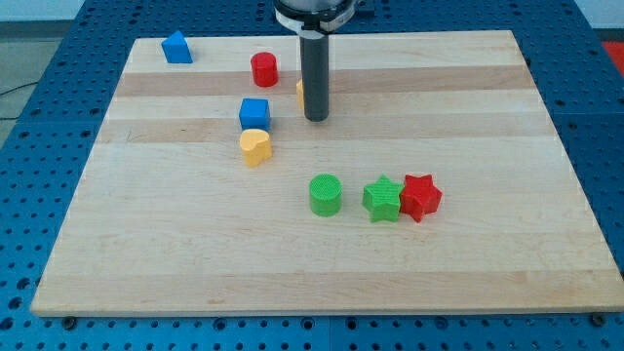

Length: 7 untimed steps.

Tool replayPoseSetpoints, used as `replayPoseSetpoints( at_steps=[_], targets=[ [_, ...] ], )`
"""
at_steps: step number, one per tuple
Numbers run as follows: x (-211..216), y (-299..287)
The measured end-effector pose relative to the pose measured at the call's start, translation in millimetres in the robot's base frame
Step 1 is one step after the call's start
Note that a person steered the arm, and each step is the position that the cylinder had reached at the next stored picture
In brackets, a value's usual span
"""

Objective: Move the yellow hexagon vertical above the green circle

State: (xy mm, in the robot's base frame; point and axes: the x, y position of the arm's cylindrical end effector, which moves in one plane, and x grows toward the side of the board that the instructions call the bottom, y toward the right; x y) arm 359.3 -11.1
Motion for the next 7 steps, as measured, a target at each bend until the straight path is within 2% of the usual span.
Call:
replayPoseSetpoints(
  at_steps=[3, 4, 5, 7],
  targets=[
    [-52, 5],
    [-25, 6],
    [-22, -35],
    [-89, -23]
  ],
)
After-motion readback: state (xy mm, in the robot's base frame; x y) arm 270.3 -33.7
